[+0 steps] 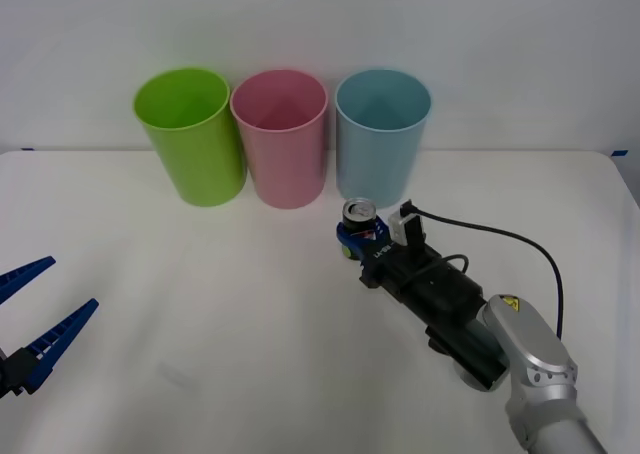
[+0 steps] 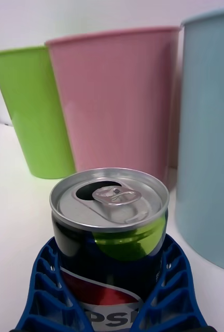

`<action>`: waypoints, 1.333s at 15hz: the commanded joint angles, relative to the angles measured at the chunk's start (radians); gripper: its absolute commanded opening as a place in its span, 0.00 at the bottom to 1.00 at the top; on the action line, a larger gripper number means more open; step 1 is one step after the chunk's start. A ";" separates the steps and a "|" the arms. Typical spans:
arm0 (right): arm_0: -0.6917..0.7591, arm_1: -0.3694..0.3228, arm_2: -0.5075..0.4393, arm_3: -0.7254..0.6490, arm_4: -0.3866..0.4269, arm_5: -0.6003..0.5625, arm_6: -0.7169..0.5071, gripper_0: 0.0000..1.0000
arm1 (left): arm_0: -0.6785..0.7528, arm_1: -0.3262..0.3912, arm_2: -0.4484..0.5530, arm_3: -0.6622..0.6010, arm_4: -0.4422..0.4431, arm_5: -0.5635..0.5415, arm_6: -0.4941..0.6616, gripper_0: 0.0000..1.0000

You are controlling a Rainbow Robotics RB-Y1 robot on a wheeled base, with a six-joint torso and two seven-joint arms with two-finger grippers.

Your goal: Grasp the object on the table and drop it into the matching bin: aluminum can to the light blue bin, PET bottle to the pink bin.

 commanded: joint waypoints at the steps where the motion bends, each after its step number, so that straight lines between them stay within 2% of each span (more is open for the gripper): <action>1: 0.092 -0.070 0.039 -0.183 -0.004 0.015 -0.121 0.00 | 0.000 0.000 0.000 0.000 0.000 0.000 0.000 1.00; 6: 0.258 -0.203 0.051 -0.500 -0.015 0.024 -0.331 0.00 | 0.000 0.000 0.000 0.000 0.000 0.000 0.000 1.00; 10: 0.330 -0.277 0.013 -0.667 -0.032 0.030 -0.449 0.00 | 0.000 0.000 0.000 0.000 0.000 0.000 0.000 1.00; 14: 0.313 -0.308 -0.052 -0.738 -0.049 0.030 -0.481 0.00 | 0.000 0.000 0.000 0.000 0.000 0.000 0.000 1.00; 20: 0.166 -0.351 -0.086 -0.698 -0.049 0.098 -0.532 0.00 | 0.000 0.000 0.000 0.000 0.000 0.000 0.000 1.00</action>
